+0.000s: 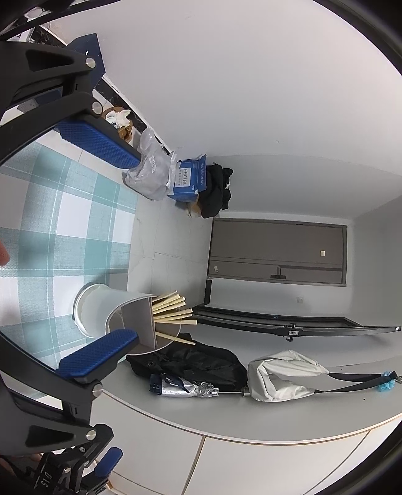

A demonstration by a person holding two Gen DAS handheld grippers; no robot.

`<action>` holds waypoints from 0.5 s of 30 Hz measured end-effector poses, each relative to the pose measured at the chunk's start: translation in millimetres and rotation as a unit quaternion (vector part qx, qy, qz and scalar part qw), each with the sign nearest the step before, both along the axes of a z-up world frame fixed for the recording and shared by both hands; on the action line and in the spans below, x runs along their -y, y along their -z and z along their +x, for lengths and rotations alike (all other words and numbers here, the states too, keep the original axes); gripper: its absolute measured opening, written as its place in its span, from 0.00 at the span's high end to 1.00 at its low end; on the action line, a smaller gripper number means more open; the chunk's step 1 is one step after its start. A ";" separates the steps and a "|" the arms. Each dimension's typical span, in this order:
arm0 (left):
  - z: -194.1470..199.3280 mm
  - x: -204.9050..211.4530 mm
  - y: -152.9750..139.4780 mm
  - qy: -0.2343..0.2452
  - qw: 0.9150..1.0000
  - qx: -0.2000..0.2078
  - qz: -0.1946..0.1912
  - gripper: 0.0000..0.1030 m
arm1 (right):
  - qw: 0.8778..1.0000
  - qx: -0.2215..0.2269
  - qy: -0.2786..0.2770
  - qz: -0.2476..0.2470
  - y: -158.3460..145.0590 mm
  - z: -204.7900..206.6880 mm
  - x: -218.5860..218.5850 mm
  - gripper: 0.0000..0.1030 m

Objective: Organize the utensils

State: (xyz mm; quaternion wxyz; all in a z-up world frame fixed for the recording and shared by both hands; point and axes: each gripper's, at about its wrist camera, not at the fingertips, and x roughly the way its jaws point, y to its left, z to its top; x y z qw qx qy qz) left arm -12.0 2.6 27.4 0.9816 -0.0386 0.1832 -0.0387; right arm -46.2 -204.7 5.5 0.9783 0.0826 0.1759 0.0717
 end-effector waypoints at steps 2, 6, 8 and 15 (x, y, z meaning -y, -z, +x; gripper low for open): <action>-0.3 0.4 -0.2 -0.003 1.000 0.001 0.002 0.01 | 1.000 0.000 0.000 0.001 0.1 -0.5 0.2 0.01; -2.1 1.4 -0.6 -0.005 1.000 0.007 0.003 0.01 | 1.000 0.000 0.001 0.001 0.6 -0.9 -0.4 0.01; -2.5 1.6 0.3 -0.007 1.000 0.006 0.005 0.01 | 1.000 0.000 0.001 0.002 0.6 -1.1 -0.2 0.01; 5.8 -4.1 2.6 -0.018 1.000 -0.012 -0.004 0.01 | 1.000 -0.001 0.003 0.001 1.1 -1.5 -0.3 0.01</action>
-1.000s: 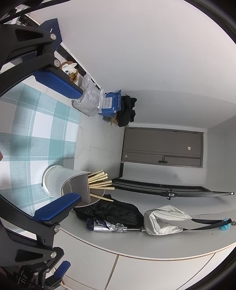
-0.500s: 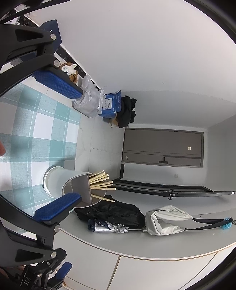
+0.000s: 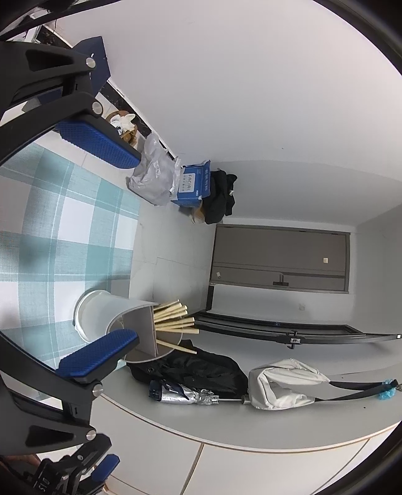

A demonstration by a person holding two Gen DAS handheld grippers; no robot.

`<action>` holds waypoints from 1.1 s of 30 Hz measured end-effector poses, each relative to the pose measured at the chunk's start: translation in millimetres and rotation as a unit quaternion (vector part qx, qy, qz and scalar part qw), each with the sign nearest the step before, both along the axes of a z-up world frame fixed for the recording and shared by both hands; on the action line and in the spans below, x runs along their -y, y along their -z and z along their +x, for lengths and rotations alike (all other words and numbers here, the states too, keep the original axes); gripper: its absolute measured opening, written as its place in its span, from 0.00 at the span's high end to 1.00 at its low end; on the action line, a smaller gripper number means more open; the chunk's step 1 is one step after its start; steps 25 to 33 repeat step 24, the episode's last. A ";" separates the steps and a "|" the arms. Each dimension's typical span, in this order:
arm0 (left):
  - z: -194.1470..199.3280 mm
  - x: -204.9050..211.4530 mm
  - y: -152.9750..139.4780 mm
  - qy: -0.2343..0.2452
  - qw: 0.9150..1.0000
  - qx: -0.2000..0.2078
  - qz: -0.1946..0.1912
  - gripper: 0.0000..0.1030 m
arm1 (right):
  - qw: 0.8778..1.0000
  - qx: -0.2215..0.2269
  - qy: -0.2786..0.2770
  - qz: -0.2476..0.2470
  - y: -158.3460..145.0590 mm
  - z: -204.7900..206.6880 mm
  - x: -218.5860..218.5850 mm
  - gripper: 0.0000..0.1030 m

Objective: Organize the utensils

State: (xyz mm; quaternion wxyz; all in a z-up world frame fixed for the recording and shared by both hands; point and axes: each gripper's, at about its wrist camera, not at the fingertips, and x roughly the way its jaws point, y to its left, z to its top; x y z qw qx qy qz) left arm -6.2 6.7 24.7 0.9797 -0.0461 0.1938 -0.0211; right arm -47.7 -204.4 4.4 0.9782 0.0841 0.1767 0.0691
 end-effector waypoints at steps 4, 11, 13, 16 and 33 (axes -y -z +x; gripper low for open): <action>1.7 -1.6 0.8 -0.001 1.000 -0.005 -0.005 0.01 | 1.000 -0.001 0.001 0.000 0.1 0.8 0.6 0.01; -1.4 2.0 1.3 0.004 1.000 -0.001 0.002 0.01 | 1.000 -0.001 0.001 -0.001 -0.1 -0.3 0.0 0.01; -1.9 0.7 1.4 0.000 1.000 0.000 0.001 0.01 | 1.000 -0.002 0.000 -0.002 -0.1 -0.4 -0.6 0.01; -3.6 -1.8 0.0 -0.009 1.000 0.010 0.001 0.01 | 1.000 -0.002 0.000 -0.003 0.2 -0.6 -0.8 0.01; 2.7 -3.8 2.9 -0.003 1.000 -0.004 -0.009 0.01 | 1.000 -0.010 -0.001 -0.001 1.6 0.9 -2.6 0.01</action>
